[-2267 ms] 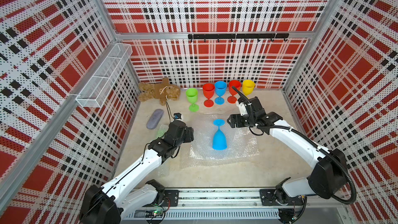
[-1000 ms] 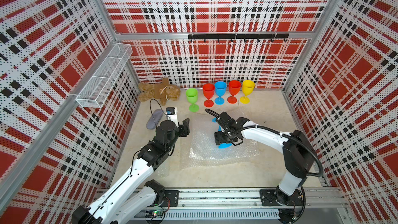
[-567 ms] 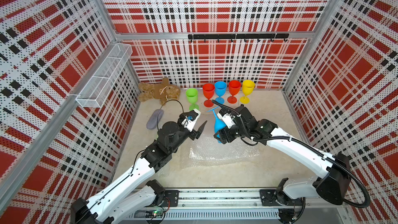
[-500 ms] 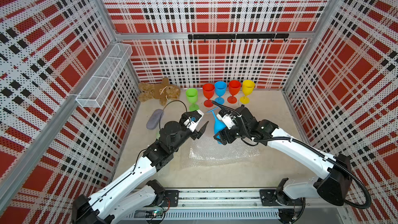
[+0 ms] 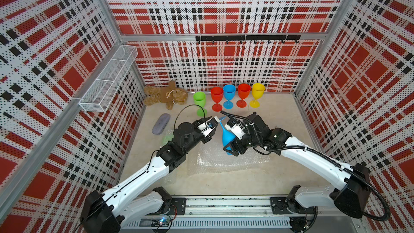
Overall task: Unpack wine glasses from bubble wrap
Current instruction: Pick up the wine glass from the bubble wrap.
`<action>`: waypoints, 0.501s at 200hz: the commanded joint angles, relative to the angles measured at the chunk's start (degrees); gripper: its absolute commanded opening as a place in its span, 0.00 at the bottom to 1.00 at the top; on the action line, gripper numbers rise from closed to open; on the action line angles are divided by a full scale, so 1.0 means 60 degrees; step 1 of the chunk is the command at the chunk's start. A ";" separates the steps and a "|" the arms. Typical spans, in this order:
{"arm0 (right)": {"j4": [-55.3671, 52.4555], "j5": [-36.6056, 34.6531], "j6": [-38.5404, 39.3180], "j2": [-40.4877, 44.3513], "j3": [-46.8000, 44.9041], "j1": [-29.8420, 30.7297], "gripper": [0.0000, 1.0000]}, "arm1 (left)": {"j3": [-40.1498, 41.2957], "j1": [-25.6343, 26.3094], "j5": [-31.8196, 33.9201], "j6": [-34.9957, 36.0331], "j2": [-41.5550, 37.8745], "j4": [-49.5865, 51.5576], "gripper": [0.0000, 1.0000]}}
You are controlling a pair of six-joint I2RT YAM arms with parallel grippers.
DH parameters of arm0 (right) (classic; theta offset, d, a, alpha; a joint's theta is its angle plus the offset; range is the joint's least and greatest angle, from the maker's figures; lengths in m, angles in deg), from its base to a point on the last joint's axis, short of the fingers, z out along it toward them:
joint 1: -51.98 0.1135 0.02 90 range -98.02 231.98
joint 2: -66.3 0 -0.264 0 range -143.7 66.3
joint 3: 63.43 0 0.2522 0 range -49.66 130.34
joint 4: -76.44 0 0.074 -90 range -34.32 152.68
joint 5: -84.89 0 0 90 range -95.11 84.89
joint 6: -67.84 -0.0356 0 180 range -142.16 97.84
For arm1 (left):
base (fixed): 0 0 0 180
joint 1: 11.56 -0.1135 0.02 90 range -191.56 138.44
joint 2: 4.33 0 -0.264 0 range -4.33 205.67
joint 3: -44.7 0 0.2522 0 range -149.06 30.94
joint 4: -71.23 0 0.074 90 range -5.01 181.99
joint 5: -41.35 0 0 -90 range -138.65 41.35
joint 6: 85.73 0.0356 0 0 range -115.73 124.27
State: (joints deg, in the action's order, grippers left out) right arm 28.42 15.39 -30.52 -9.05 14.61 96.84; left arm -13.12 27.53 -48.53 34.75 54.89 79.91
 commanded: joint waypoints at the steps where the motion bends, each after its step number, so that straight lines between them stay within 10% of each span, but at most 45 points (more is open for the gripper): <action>1: 0.0315 0.0325 0.0263 0.0222 -0.0060 -0.0014 0.68 | -0.0394 0.0025 -0.0538 0.0192 0.0142 -0.0136 0.35; 53: 0.0397 0.0303 0.0181 0.0301 -0.0019 -0.0014 0.73 | -0.0409 0.0121 -0.0612 0.0277 0.0200 -0.0087 0.00; 100: 0.1622 -0.0413 -0.0402 0.1409 -0.0405 -0.0035 1.00 | -0.0068 0.0050 -0.0650 -0.0568 -0.0171 -0.0425 0.00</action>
State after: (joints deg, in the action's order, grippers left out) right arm 30.21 14.73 -31.13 -6.21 13.84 96.36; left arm -14.10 27.84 -51.26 37.68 55.96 82.36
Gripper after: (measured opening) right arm 0.995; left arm 0.062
